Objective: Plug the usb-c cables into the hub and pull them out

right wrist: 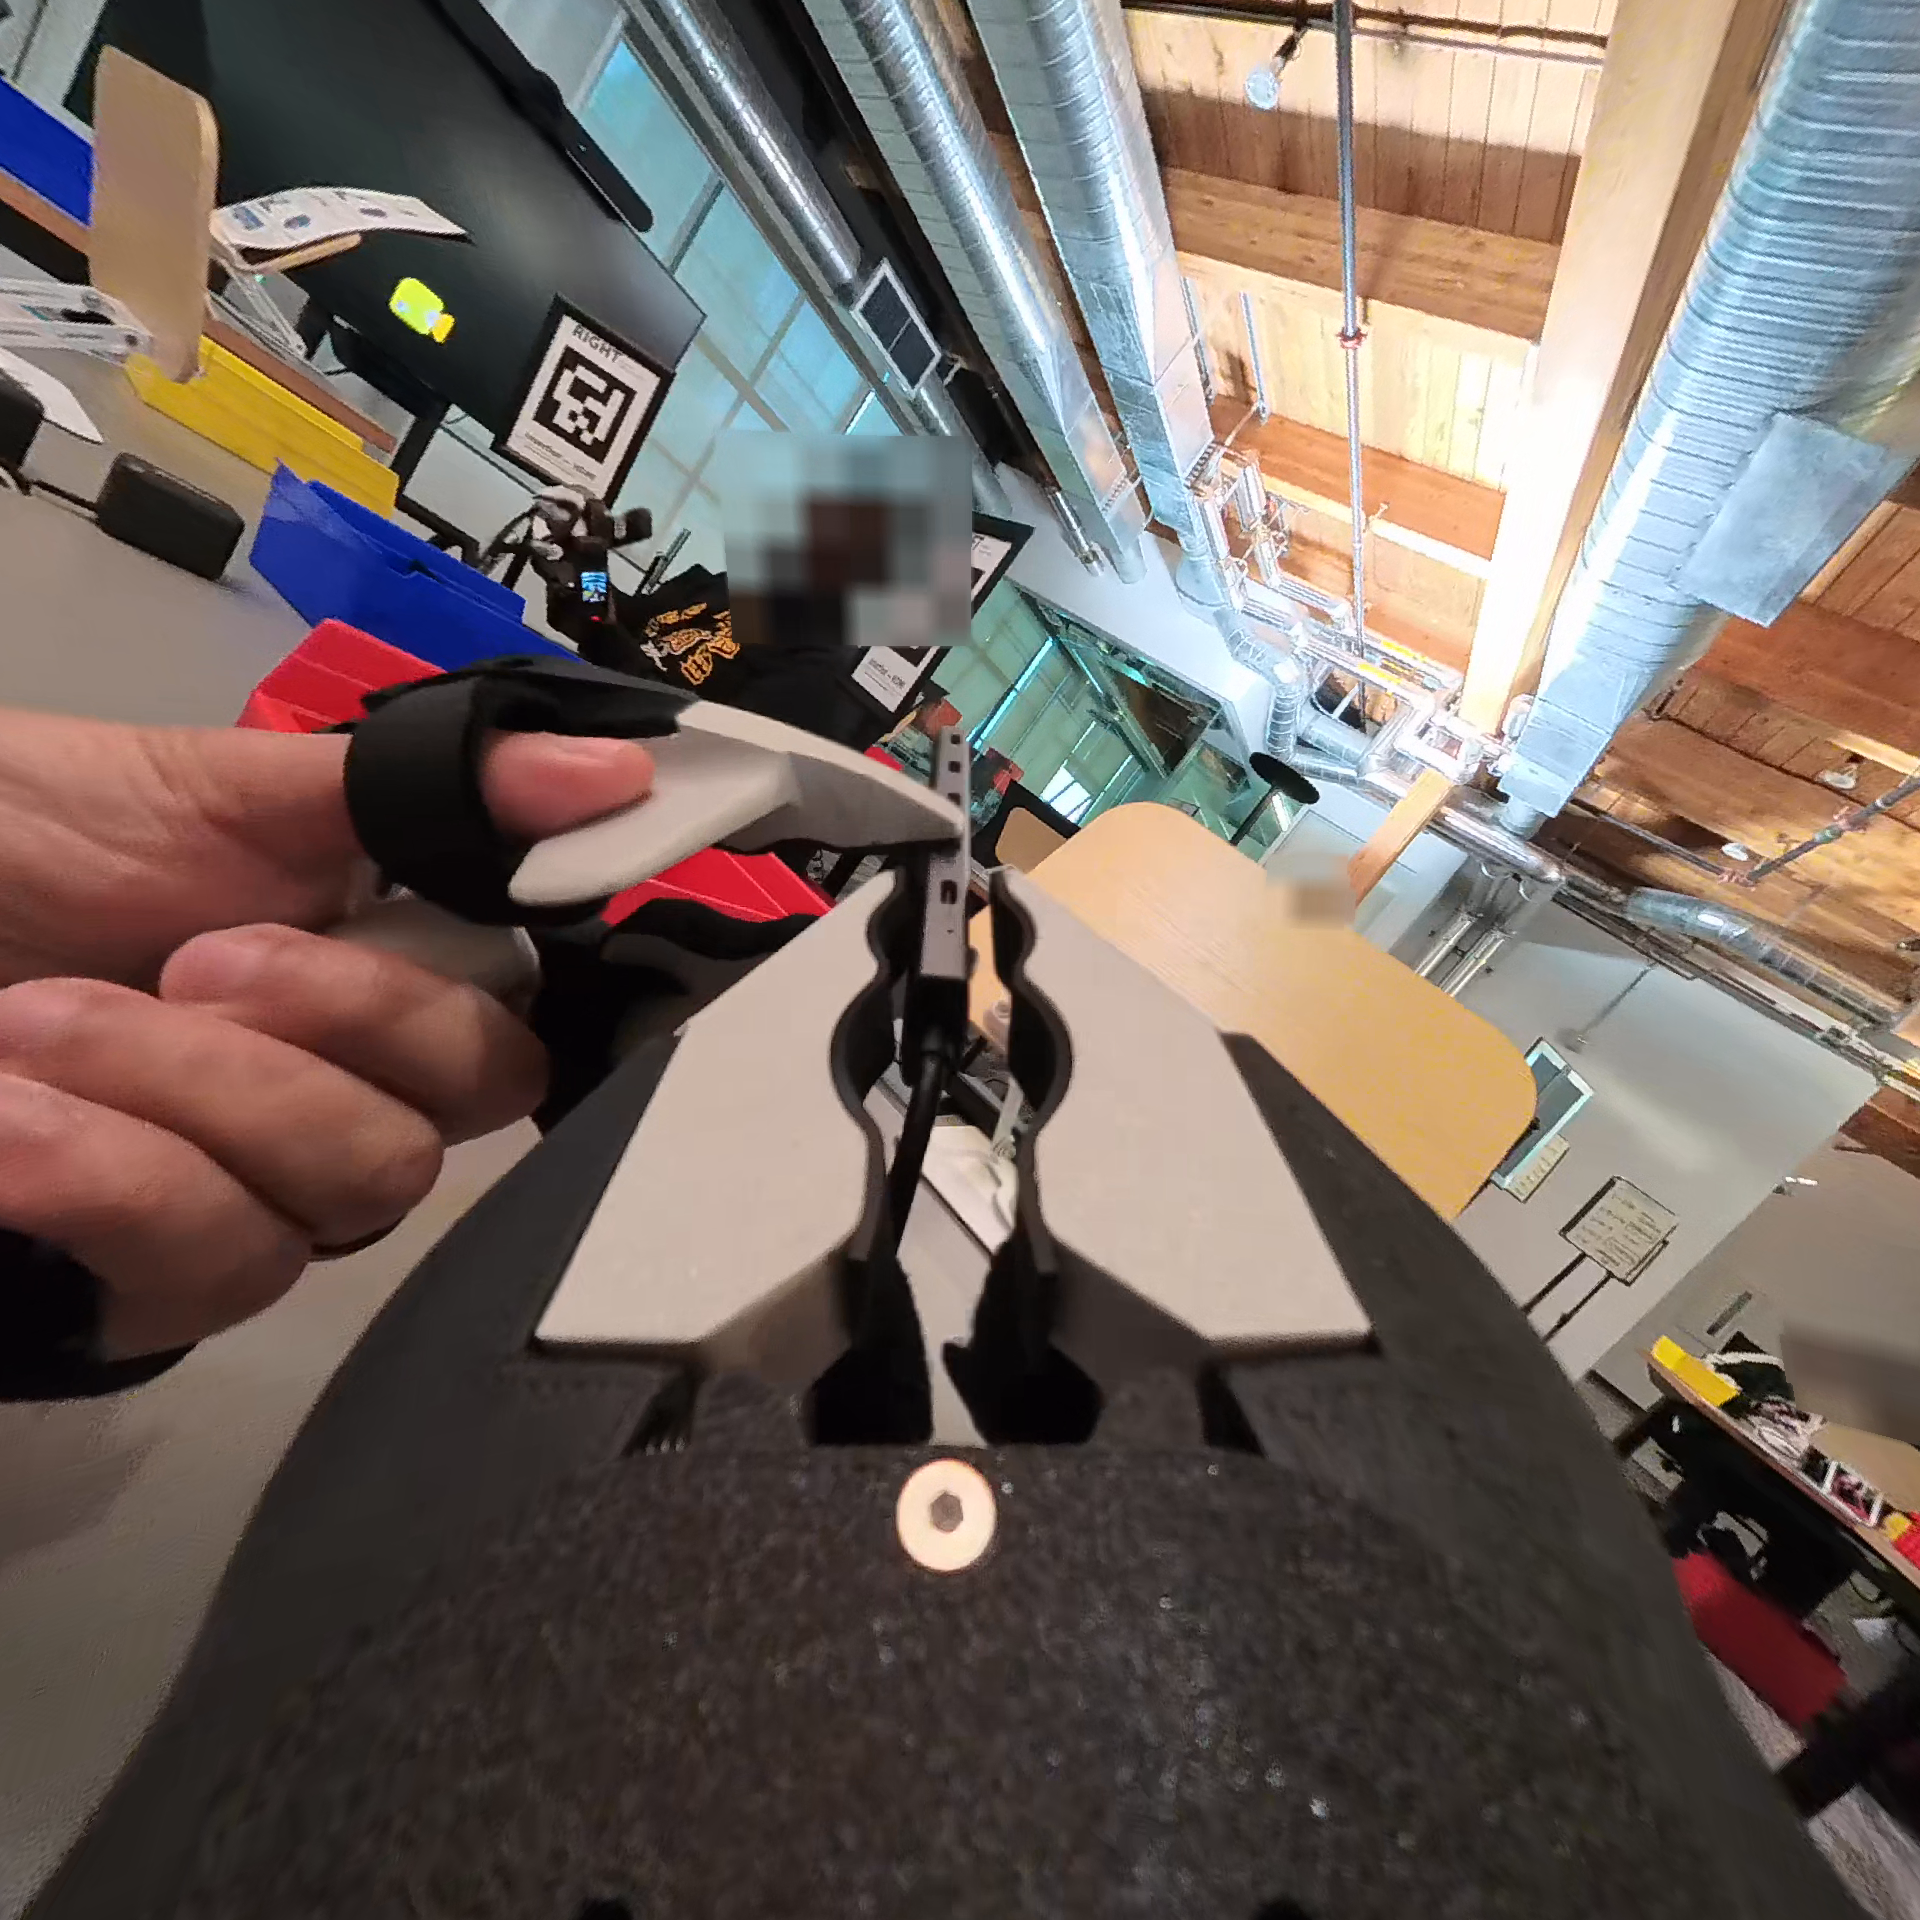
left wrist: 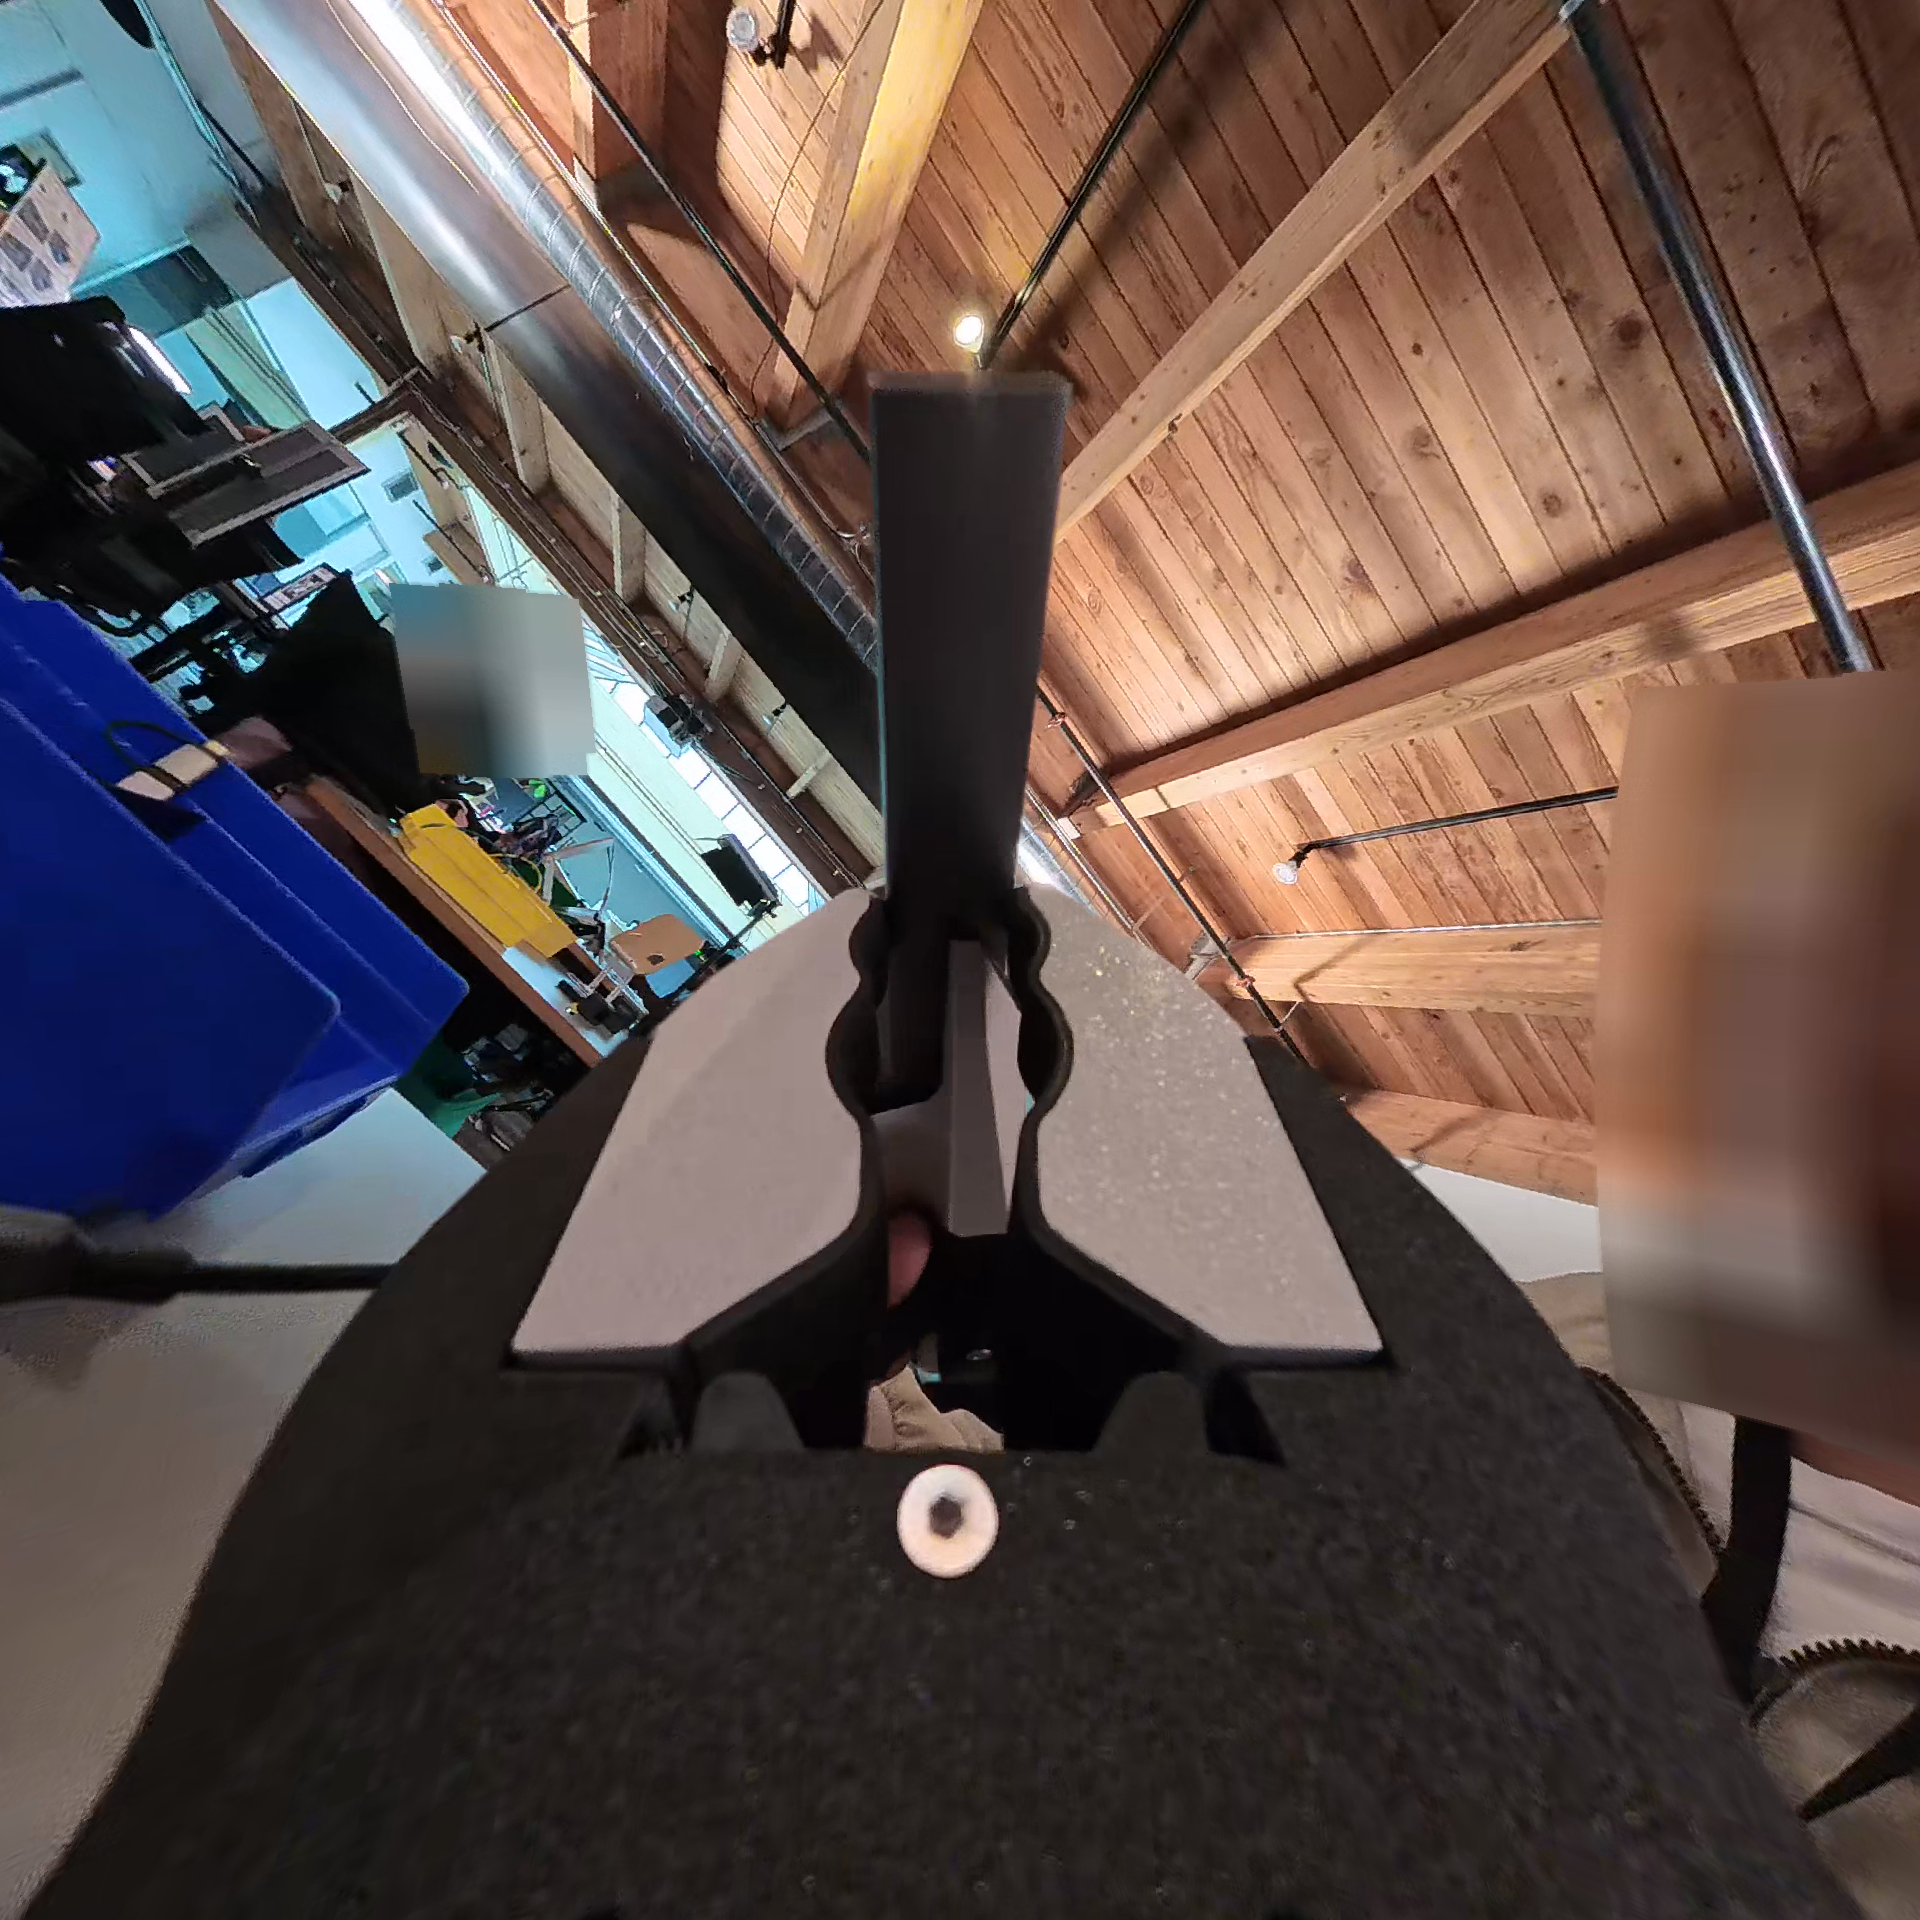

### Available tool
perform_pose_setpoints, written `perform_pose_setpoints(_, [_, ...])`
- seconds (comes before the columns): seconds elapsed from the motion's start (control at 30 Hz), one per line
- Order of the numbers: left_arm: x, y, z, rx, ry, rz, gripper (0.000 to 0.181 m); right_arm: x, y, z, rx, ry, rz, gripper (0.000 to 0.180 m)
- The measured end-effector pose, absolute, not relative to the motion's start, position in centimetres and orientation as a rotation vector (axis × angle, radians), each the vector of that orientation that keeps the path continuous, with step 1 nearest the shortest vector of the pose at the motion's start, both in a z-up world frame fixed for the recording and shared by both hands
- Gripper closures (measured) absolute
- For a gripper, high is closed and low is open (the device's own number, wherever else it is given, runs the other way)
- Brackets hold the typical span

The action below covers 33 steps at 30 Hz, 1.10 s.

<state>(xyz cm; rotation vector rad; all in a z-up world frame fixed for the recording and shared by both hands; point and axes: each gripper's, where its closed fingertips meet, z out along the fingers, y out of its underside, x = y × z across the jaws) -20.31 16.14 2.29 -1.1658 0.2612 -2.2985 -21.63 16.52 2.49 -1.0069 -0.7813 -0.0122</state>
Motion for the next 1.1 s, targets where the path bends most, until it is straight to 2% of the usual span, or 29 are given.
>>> perform_pose_setpoints(0.17, [-20.3, 16.2, 1.8, -1.163, 0.245, -2.336, 0.159, -21.7, 16.7, 1.7, -1.006, -0.789, -0.006, 0.17])
perform_pose_setpoints(0.27, [-20.6, 16.6, 1.0, -1.248, 0.322, -2.209, 0.159, -21.8, 17.1, 1.2, -1.019, -0.834, 0.013, 0.171])
perform_pose_setpoints(0.33, [-21.7, 17.3, -0.3, -1.365, 0.408, -1.989, 0.148, -20.9, 18.4, 1.3, -1.043, -0.846, -0.065, 0.171])
perform_pose_setpoints(0.5, [-28.0, 17.2, -1.8, -1.523, 0.544, -1.345, 0.143, -19.5, 23.9, 1.5, -1.025, -0.966, -0.279, 0.171])
perform_pose_setpoints(0.63, [-33.4, 15.6, -3.3, -1.592, 0.523, -0.863, 0.124, -21.6, 30.0, 3.7, -0.91, -1.077, -0.434, 0.171])
perform_pose_setpoints(0.67, [-34.7, 15.1, -4.1, -1.608, 0.485, -0.774, 0.126, -22.7, 31.3, 3.7, -0.877, -1.113, -0.435, 0.171])
perform_pose_setpoints(0.73, [-37.1, 14.1, -6.4, -1.657, 0.43, -0.665, 0.132, -25.0, 33.6, 2.0, -0.851, -1.159, -0.413, 0.171])
perform_pose_setpoints(0.83, [-40.6, 13.6, -10.4, -1.804, 0.356, -0.536, 0.133, -27.4, 34.9, -4.0, -0.906, -1.176, -0.247, 0.171])
perform_pose_setpoints(0.97, [-45.0, 15.1, -12.0, -1.881, 0.227, -0.446, 0.132, -27.4, 32.9, -10.8, -0.896, -1.238, -0.198, 0.171])
perform_pose_setpoints(1.1, [-48.9, 17.9, -12.2, -1.914, 0.152, -0.314, 0.135, -27.8, 30.1, -10.0, -0.881, -1.226, -0.042, 0.171])
